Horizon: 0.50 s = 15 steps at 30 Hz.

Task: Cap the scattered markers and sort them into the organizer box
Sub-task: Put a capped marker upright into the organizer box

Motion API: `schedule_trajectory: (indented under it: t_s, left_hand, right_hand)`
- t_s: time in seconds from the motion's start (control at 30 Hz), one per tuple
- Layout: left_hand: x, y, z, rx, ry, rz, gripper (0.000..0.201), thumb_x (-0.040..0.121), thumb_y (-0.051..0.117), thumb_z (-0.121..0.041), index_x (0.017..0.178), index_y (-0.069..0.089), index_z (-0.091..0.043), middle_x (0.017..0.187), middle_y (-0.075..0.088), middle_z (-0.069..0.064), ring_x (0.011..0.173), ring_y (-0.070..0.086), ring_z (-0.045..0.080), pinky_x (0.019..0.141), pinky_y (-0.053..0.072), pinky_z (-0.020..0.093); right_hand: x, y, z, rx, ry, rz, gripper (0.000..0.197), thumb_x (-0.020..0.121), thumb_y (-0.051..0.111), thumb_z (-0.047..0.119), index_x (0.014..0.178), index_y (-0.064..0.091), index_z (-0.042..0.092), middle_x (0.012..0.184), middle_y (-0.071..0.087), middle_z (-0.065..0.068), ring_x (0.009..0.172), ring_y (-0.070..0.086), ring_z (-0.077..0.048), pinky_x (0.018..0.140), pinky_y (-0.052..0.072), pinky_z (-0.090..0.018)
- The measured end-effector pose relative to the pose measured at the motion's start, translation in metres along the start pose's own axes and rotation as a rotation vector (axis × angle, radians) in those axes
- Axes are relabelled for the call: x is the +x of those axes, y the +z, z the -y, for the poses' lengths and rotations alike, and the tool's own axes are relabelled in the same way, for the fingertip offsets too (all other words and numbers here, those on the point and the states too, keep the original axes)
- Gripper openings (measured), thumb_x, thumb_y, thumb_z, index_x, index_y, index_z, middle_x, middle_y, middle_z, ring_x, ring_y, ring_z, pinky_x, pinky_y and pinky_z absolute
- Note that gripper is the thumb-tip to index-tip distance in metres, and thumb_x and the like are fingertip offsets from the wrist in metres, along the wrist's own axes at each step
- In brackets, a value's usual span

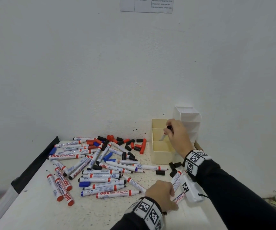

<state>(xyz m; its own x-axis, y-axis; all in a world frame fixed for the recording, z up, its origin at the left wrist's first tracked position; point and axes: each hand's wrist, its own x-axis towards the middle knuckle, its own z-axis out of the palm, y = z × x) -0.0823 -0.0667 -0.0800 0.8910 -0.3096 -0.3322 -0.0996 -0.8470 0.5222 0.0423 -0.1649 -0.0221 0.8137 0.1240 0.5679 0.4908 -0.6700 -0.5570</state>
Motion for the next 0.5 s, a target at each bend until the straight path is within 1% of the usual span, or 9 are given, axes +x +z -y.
schedule_trajectory:
  t_s: [0.07, 0.1, 0.17, 0.23, 0.3, 0.37, 0.4, 0.43, 0.5]
  left_hand:
    - [0.002, 0.002, -0.003, 0.080, 0.018, -0.032, 0.021, 0.082, 0.065, -0.021, 0.100, 0.056, -0.017, 0.107, 0.046, 0.001, 0.092, 0.050, 0.017, 0.090, 0.047, 0.031]
    - [0.002, 0.004, -0.004, 0.124, 0.023, -0.054, 0.020, 0.083, 0.062, -0.017, 0.102, 0.058, -0.014, 0.109, 0.049, 0.004, 0.093, 0.052, 0.019, 0.090, 0.048, 0.033]
    - [0.002, 0.007, -0.005, 0.200, 0.028, -0.083, 0.023, 0.085, 0.056, -0.015, 0.107, 0.058, -0.010, 0.111, 0.052, 0.008, 0.096, 0.056, 0.023, 0.089, 0.050, 0.036]
    - [0.003, 0.010, -0.005, 0.252, 0.033, -0.099, 0.025, 0.087, 0.055, -0.018, 0.110, 0.057, -0.009, 0.111, 0.051, 0.009, 0.093, 0.054, 0.022, 0.087, 0.049, 0.036]
    - [0.003, 0.010, -0.004, 0.275, 0.030, -0.102, 0.028, 0.088, 0.057, -0.020, 0.113, 0.057, -0.009, 0.111, 0.050, 0.009, 0.087, 0.049, 0.020, 0.085, 0.049, 0.035]
    - [0.006, 0.010, -0.002, 0.265, 0.017, -0.111, 0.030, 0.089, 0.057, -0.020, 0.117, 0.056, -0.009, 0.111, 0.050, 0.008, 0.088, 0.050, 0.019, 0.085, 0.050, 0.034]
    - [0.005, 0.009, -0.001, 0.225, 0.002, -0.115, 0.030, 0.089, 0.056, -0.020, 0.117, 0.056, -0.010, 0.111, 0.051, 0.008, 0.089, 0.054, 0.019, 0.085, 0.052, 0.033]
    - [0.004, 0.007, 0.001, 0.159, -0.024, -0.128, 0.028, 0.088, 0.055, -0.021, 0.114, 0.057, -0.010, 0.109, 0.054, 0.006, 0.091, 0.057, 0.018, 0.085, 0.053, 0.032]
    - [0.003, 0.003, 0.006, 0.008, -0.078, -0.166, 0.021, 0.087, 0.055, -0.024, 0.104, 0.059, -0.012, 0.101, 0.060, 0.003, 0.088, 0.062, 0.015, 0.080, 0.056, 0.029]
  right_hand:
    - [-0.001, 0.004, -0.004, -0.044, -0.009, 0.038, 0.002, 0.090, 0.054, 0.008, 0.090, 0.054, 0.005, 0.088, 0.049, -0.004, 0.077, 0.046, -0.013, 0.067, 0.035, -0.009]
    - [-0.002, 0.006, -0.006, -0.058, 0.002, 0.065, 0.002, 0.089, 0.055, 0.007, 0.090, 0.055, 0.005, 0.088, 0.050, -0.003, 0.078, 0.047, -0.015, 0.068, 0.036, -0.012]
    - [-0.004, 0.009, -0.009, -0.076, 0.031, 0.128, 0.011, 0.090, 0.053, 0.005, 0.099, 0.058, 0.006, 0.096, 0.055, -0.005, 0.086, 0.050, -0.014, 0.078, 0.041, -0.019]
    - [-0.006, 0.008, -0.009, -0.081, 0.060, 0.219, 0.026, 0.091, 0.050, 0.004, 0.116, 0.056, 0.008, 0.112, 0.058, -0.007, 0.101, 0.052, -0.014, 0.089, 0.037, -0.019]
    - [-0.008, 0.005, -0.008, -0.095, 0.071, 0.324, 0.038, 0.092, 0.048, 0.007, 0.130, 0.048, 0.011, 0.128, 0.054, -0.006, 0.120, 0.048, -0.018, 0.098, 0.033, -0.023]
    - [-0.010, 0.002, -0.006, -0.107, 0.072, 0.347, 0.040, 0.093, 0.048, 0.011, 0.133, 0.045, 0.012, 0.132, 0.051, -0.004, 0.124, 0.045, -0.017, 0.101, 0.033, -0.025]
    - [-0.011, 0.000, -0.006, -0.107, 0.085, 0.306, 0.036, 0.093, 0.048, 0.013, 0.129, 0.049, 0.012, 0.127, 0.053, -0.004, 0.119, 0.047, -0.016, 0.097, 0.035, -0.023]
    - [-0.012, -0.003, -0.005, -0.110, 0.105, 0.242, 0.028, 0.092, 0.049, 0.015, 0.120, 0.054, 0.012, 0.116, 0.056, -0.002, 0.107, 0.052, -0.014, 0.088, 0.038, -0.020]
    - [-0.016, -0.011, -0.004, -0.115, 0.148, 0.146, 0.008, 0.091, 0.050, 0.020, 0.090, 0.058, 0.016, 0.084, 0.057, 0.003, 0.077, 0.052, -0.011, 0.064, 0.037, -0.017]
